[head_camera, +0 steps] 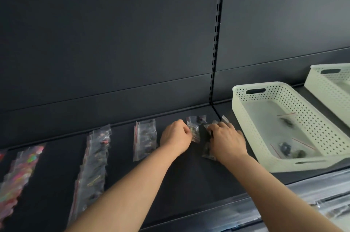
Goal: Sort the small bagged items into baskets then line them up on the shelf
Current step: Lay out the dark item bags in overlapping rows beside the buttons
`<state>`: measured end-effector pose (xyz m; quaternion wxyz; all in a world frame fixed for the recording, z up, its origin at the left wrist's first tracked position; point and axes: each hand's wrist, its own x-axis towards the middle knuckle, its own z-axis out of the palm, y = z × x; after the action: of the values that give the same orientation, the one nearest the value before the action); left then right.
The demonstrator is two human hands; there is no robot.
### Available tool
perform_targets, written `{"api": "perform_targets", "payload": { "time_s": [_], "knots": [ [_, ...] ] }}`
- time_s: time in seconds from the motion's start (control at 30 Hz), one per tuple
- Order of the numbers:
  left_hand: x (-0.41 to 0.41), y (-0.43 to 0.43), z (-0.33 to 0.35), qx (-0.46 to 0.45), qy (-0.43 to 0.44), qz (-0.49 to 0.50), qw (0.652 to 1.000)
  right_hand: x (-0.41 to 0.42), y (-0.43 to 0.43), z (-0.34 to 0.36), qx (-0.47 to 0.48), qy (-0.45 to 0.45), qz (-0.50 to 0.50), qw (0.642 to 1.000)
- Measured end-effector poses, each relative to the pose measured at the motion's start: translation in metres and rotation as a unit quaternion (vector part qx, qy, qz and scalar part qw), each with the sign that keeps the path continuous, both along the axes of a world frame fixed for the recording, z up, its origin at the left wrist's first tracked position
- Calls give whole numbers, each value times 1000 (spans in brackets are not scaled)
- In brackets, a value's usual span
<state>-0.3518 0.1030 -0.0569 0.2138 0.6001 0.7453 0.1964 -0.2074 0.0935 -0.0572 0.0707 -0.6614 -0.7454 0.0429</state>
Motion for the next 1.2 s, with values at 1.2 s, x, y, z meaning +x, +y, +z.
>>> {"api": "perform_targets", "payload": {
  "time_s": [1.2],
  "knots": [
    [-69,-39,23,111,-316,106,936,-69,-1,7,-218,548,21,807]
  ]
}}
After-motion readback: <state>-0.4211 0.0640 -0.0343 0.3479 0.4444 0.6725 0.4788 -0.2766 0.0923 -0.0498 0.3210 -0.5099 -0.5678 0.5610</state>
